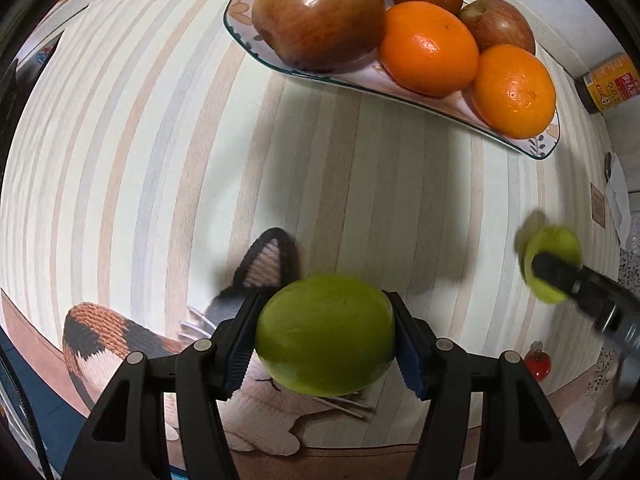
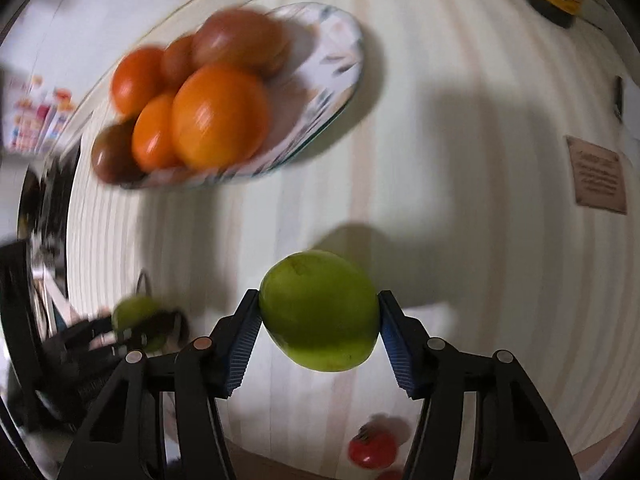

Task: Organize fruits
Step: 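Carry both green apples onto the deer plate and open both tools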

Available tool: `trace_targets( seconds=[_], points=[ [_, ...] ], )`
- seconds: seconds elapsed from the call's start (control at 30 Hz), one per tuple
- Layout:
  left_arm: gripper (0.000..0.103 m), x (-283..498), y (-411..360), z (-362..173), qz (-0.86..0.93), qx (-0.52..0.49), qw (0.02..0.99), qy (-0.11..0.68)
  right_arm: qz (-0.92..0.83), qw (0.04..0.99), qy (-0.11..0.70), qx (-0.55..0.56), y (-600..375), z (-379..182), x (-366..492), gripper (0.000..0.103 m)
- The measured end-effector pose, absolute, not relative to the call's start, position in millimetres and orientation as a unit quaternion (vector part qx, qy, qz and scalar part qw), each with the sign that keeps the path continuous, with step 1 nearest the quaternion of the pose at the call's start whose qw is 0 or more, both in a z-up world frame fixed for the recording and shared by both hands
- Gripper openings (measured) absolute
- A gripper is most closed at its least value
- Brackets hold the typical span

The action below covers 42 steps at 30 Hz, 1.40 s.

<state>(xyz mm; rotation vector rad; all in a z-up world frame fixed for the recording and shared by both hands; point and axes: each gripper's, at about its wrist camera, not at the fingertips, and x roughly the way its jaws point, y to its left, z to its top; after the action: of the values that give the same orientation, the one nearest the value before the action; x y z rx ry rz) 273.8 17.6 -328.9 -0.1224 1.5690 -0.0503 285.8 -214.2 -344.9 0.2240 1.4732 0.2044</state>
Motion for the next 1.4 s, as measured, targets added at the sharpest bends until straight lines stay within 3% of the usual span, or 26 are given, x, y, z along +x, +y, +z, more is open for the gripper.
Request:
trace_targets(
  seconds=[0.37, 0.63, 0.9, 0.93, 1.2, 1.23, 1.3, 1.4],
  points=[
    [0.059, 278.4, 15.0, -329.6, -0.028, -0.049, 0.708, 0.704, 0.087, 0.745, 0.650, 0.121, -217.5, -345.8, 289.8, 0.060],
    [0.059, 312.6, 36.2, -271.9, -0.047, -0.083, 0.731, 0.675, 0.094, 0.762, 0.632, 0.106, -202.8, -338.1, 283.3, 0.059],
    [0.059, 375.8, 70.3, -208.7, -0.055, -0.139, 0.763, 0.628, 0.100, 0.791, 0.584, 0.150, -212.1, -288.0, 310.2, 0.055],
    [0.059, 382.8, 74.6, -208.6, -0.054, -0.145, 0.764, 0.627, 0.099, 0.797, 0.576, 0.153, -214.5, -280.6, 317.4, 0.050],
    [0.059, 433.0, 87.6, -242.4, -0.025, -0.137, 0.753, 0.643, 0.093, 0.781, 0.597, 0.158, -231.0, -273.8, 363.1, 0.050],
    [0.059, 431.4, 88.1, -245.1, -0.024, -0.137, 0.750, 0.647, 0.091, 0.774, 0.608, 0.155, -233.8, -275.7, 355.5, 0.051],
    [0.059, 427.3, 87.8, -246.1, -0.029, -0.134, 0.752, 0.645, 0.070, 0.758, 0.631, 0.152, -242.9, -285.9, 324.8, 0.063],
    [0.059, 421.8, 85.5, -248.8, -0.032, -0.131, 0.751, 0.646, 0.049, 0.722, 0.675, 0.144, -247.3, -311.9, 287.4, 0.066]
  ],
)
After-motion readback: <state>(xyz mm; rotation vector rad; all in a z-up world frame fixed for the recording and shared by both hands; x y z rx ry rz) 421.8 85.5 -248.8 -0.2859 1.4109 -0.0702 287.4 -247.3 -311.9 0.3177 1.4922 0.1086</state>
